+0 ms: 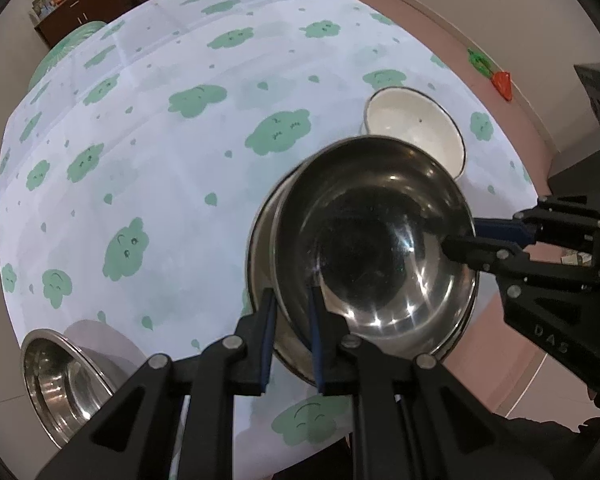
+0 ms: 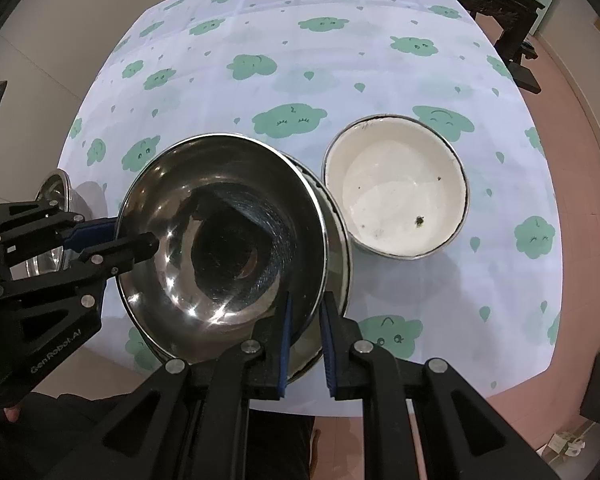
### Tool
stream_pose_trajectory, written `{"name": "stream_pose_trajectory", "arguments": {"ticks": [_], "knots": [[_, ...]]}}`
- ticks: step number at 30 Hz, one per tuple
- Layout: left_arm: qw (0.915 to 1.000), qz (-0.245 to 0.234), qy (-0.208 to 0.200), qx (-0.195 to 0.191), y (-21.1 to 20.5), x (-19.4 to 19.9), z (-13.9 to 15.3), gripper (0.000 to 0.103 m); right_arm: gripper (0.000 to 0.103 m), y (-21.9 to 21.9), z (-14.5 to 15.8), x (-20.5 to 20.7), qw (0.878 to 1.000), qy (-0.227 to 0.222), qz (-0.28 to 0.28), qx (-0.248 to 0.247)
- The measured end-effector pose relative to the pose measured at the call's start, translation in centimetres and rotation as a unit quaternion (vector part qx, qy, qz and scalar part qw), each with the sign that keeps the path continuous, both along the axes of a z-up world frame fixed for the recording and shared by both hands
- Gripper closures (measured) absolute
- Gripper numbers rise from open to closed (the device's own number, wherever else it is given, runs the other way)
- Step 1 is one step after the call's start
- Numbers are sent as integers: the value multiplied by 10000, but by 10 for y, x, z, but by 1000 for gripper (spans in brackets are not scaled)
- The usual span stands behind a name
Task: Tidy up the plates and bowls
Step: 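Lift the smaller steel bowl with both grippers and carry it over the large steel bowl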
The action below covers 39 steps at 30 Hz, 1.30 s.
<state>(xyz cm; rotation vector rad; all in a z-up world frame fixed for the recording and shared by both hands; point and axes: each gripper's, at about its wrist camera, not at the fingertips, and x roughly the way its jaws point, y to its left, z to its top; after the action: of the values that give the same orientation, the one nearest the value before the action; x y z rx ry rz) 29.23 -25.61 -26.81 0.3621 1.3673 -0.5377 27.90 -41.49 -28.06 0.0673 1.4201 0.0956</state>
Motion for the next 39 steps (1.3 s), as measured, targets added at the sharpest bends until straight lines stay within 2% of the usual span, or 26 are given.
{"name": "stream_pose_trajectory", "arguments": {"ticks": [22, 27, 30, 32, 34, 39], "knots": [[9999, 7, 107, 37, 0, -1, -9, 90, 86, 4, -8, 2, 9997, 185, 97, -86], [9999, 24, 128, 15, 0, -2, -9, 88, 85, 5, -10, 2, 9997, 209, 107, -92], [9998, 58, 182, -20, -1, -1, -9, 83, 85, 5, -10, 2, 9997, 211, 88, -77], [9998, 39, 177, -12, -2, -2, -9, 76, 85, 6, -10, 2, 9997, 206, 92, -80], [9997, 19, 236, -73, -4, -4, -9, 64, 85, 7, -10, 3, 9997, 198, 109, -116], [9997, -8, 240, -100, -5, -6, -8, 60, 85, 7, -11, 2, 9996, 232, 107, -91]]}}
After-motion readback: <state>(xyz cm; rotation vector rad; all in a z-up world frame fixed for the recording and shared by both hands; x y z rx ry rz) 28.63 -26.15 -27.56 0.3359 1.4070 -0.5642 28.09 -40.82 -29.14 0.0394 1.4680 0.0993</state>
